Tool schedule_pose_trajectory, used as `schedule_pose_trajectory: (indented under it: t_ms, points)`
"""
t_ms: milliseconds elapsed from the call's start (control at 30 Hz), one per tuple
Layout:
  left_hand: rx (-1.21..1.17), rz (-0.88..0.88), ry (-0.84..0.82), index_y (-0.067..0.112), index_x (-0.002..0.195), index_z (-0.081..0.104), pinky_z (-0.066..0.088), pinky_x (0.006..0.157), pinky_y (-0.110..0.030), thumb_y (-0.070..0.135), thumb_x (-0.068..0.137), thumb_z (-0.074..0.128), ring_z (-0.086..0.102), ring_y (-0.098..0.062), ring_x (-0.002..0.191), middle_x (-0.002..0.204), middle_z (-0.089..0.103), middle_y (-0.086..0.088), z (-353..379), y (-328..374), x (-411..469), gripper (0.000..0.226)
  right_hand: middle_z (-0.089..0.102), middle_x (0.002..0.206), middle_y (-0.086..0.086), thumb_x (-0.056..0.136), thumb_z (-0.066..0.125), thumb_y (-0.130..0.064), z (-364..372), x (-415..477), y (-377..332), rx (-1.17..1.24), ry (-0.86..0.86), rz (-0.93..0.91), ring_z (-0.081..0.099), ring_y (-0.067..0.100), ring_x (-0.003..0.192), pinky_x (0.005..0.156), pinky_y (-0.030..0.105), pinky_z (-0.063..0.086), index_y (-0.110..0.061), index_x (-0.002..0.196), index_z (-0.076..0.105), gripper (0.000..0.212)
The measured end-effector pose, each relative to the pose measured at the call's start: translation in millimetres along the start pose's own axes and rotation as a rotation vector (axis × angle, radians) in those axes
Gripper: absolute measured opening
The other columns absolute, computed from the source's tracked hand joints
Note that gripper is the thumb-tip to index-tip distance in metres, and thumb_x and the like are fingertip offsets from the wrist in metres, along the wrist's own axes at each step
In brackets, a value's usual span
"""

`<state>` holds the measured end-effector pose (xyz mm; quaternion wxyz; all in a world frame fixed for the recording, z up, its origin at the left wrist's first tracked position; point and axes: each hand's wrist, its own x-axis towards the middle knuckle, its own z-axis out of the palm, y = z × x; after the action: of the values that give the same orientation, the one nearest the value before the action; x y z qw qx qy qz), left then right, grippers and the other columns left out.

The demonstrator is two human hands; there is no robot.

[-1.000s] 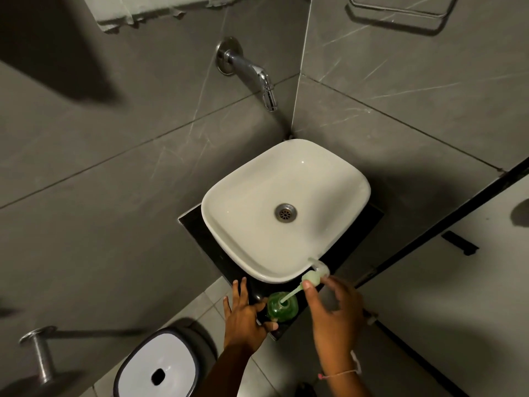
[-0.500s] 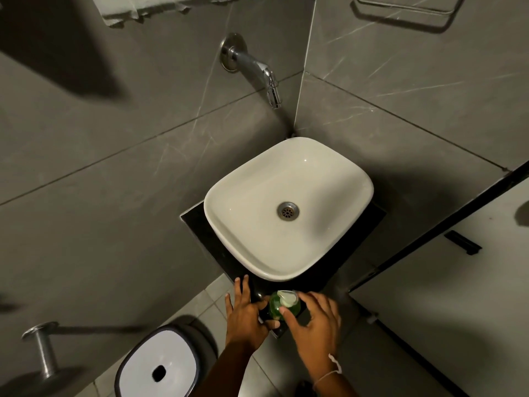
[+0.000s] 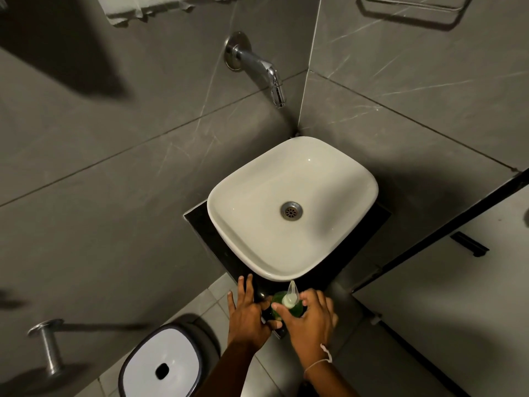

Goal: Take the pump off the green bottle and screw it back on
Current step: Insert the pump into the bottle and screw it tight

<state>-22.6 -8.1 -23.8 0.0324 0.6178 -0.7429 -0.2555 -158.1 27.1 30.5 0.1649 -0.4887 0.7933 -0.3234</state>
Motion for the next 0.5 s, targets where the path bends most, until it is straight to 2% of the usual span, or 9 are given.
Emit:
schedule_pose_trajectory:
  t_ms: [67, 133, 167, 233, 333, 400, 500]
  points:
    - [0.003, 0.002, 0.001, 0.039, 0.117, 0.062, -0.010, 0.119, -0.053, 0.054, 0.072, 0.071, -0.031, -0.021, 0.142, 0.163, -0.012, -0.003, -1.3, 1.1, 0.3, 0.048, 0.050, 0.085, -0.019, 0.053, 0.065, -0.074, -2.3, -1.6, 5.8, 0.039, -0.003, -0.020, 0.044, 0.009, 0.090, 0.075, 0.035, 0.036, -0.039, 0.084, 0.056, 0.047]
    - [0.012, 0.004, -0.002, 0.038, 0.119, 0.061, -0.011, 0.119, -0.053, 0.055, 0.072, 0.070, -0.030, -0.022, 0.143, 0.162, -0.012, -0.004, -3.3, 2.8, 0.3, 0.051, 0.053, 0.093, -0.020, 0.059, 0.068, -0.066, -4.1, -1.0, 10.4, 0.085, -0.020, -0.061, 0.046, 0.011, 0.096, 0.078, 0.037, 0.038, -0.040, 0.100, 0.064, 0.048]
    - [0.013, 0.004, -0.005, 0.038, 0.121, 0.060, -0.010, 0.119, -0.054, 0.055, 0.072, 0.070, -0.029, -0.022, 0.143, 0.162, -0.013, -0.004, -3.8, 3.6, 0.1, 0.053, 0.053, 0.094, -0.020, 0.061, 0.071, -0.059, -4.8, -0.2, 11.7, 0.109, -0.025, -0.069, 0.049, 0.015, 0.097, 0.079, 0.039, 0.041, -0.039, 0.099, 0.066, 0.043]
    - [0.015, -0.003, -0.006, 0.038, 0.123, 0.059, -0.009, 0.120, -0.055, 0.055, 0.072, 0.069, -0.030, -0.021, 0.143, 0.162, -0.013, -0.004, -4.8, 4.8, -0.6, 0.054, 0.053, 0.089, -0.019, 0.058, 0.076, -0.050, -5.5, 2.6, 10.6, 0.142, -0.009, -0.042, 0.052, 0.020, 0.092, 0.078, 0.042, 0.044, -0.033, 0.084, 0.070, 0.032]
    - [0.033, -0.004, -0.009, 0.038, 0.122, 0.059, -0.006, 0.120, -0.056, 0.051, 0.074, 0.068, -0.030, -0.023, 0.143, 0.162, -0.013, -0.004, -6.4, 7.1, -2.6, 0.051, 0.054, 0.078, -0.012, 0.051, 0.081, -0.054, -1.1, 4.5, 6.0, 0.100, 0.014, 0.009, 0.050, 0.018, 0.084, 0.074, 0.039, 0.040, -0.026, 0.068, 0.056, 0.041]
    - [0.033, -0.007, -0.005, 0.037, 0.119, 0.061, -0.007, 0.120, -0.056, 0.047, 0.075, 0.069, -0.029, -0.023, 0.143, 0.162, -0.014, -0.004, -6.8, 9.3, -4.1, 0.046, 0.055, 0.077, -0.007, 0.048, 0.083, -0.056, 3.1, 3.2, 3.5, 0.061, 0.019, 0.039, 0.051, 0.021, 0.084, 0.073, 0.039, 0.040, -0.024, 0.070, 0.049, 0.052]
    - [0.023, -0.005, -0.006, 0.036, 0.116, 0.063, -0.008, 0.120, -0.056, 0.045, 0.075, 0.069, -0.026, -0.025, 0.145, 0.163, -0.012, -0.004, -9.8, 10.6, -4.9, 0.043, 0.057, 0.089, -0.011, 0.049, 0.074, -0.066, 4.3, 1.5, 3.4, 0.069, -0.008, 0.055, 0.050, 0.017, 0.095, 0.078, 0.039, 0.038, -0.031, 0.081, 0.055, 0.051]
